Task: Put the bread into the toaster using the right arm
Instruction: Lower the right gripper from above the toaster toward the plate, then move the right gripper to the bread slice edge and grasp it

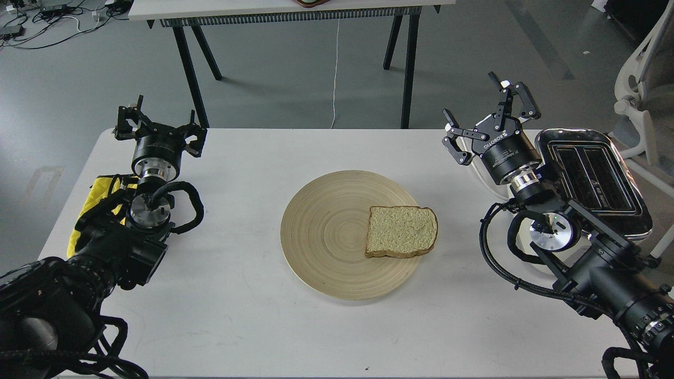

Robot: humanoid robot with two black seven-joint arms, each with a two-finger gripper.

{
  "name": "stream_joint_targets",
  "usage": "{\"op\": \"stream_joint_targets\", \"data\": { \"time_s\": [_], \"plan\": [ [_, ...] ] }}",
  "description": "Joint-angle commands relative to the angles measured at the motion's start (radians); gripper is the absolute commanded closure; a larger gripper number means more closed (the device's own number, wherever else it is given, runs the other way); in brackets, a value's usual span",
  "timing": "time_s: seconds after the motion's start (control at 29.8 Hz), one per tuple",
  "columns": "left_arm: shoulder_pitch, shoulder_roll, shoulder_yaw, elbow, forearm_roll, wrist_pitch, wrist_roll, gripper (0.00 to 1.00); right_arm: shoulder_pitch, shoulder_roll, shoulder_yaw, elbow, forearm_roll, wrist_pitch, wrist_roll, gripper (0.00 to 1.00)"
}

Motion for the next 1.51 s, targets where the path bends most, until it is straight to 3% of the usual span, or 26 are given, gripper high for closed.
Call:
{"op": "stream_joint_targets", "data": {
  "time_s": [0.0,0.27,0.64,0.84,1.07,1.24,1.48],
  "plan": [
    [0.000,0.000,0.000,0.000,0.001,0.000,0.001,0.00,-0.002,0.000,-0.006,0.002,0.000,0.000,0.000,0.00],
    [0.000,0.000,0.000,0.000,0.000,0.000,0.000,0.00,0.004,-0.011,-0.019,0.097,-0.015,-0.019,0.000,0.00],
    [0.000,0.000,0.000,0.000,0.000,0.000,0.000,0.00,0.064,-0.065,-0.286,0.199,-0.434,-0.721,-0.001,0.00],
    [0.000,0.000,0.000,0.000,0.000,0.000,0.000,0.00,0.041,-0.149,-0.534,0.296,-0.465,-0.972,-0.011,0.00],
    [0.000,0.000,0.000,0.000,0.000,0.000,0.000,0.00,0.021,-0.152,-0.731,0.296,-0.462,-0.977,-0.021,0.00],
    [0.000,0.000,0.000,0.000,0.000,0.000,0.000,0.00,-0.009,-0.152,-0.765,0.296,-0.463,-0.977,-0.057,0.00],
    [0.000,0.000,0.000,0.000,0.000,0.000,0.000,0.00,-0.025,-0.140,-0.805,0.292,-0.463,-0.977,-0.058,0.01]
  ]
}}
